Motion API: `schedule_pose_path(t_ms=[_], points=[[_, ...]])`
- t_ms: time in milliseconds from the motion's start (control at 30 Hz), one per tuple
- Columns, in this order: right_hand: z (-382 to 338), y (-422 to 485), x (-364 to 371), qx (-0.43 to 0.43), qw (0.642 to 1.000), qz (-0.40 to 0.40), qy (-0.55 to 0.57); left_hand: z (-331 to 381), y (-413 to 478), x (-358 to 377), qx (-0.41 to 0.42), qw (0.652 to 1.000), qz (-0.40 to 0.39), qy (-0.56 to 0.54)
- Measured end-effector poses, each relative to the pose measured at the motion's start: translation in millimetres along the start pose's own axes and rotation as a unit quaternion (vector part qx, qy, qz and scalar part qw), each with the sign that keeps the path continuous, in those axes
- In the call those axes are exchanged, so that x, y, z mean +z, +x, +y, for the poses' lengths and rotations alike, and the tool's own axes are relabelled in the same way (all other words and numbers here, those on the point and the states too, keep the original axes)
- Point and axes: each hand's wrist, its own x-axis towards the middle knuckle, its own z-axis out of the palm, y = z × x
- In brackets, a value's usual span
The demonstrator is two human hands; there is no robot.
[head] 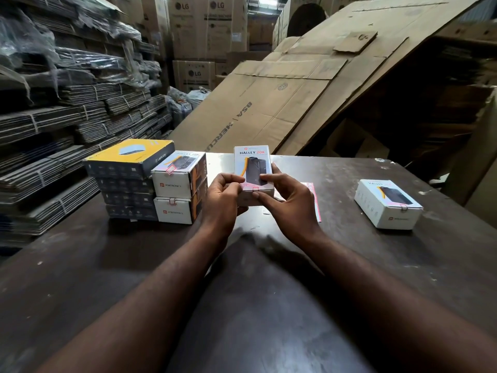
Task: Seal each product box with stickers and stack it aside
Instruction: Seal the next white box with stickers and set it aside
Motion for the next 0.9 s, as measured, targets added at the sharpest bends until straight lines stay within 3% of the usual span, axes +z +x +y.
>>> schedule_pose_path(t_ms=[200, 400, 533, 733, 900], points=[[6, 6, -5, 0.016, 0.999, -0.029, -0.034, -5, 5, -4, 0.027, 0.997, -0.047, 0.049], [5, 5, -6, 0.016, 0.998, -0.032, -0.050, -16, 11, -12, 0.142, 0.960, -0.008, 0.241], [5, 4, -5, 0.007, 0.997, -0.035, -0.070, -15, 12, -11, 0.146, 0.956, -0.009, 0.256], [0, 3, -7, 0.007, 0.996, 0.026, -0.088, -15, 10, -11, 0.147, 0.946, -0.070, 0.281], [3, 5, -8, 0.004, 0.994, 0.038, -0.104, -11, 8, -7, 0.100, 0.971, -0.081, 0.202]])
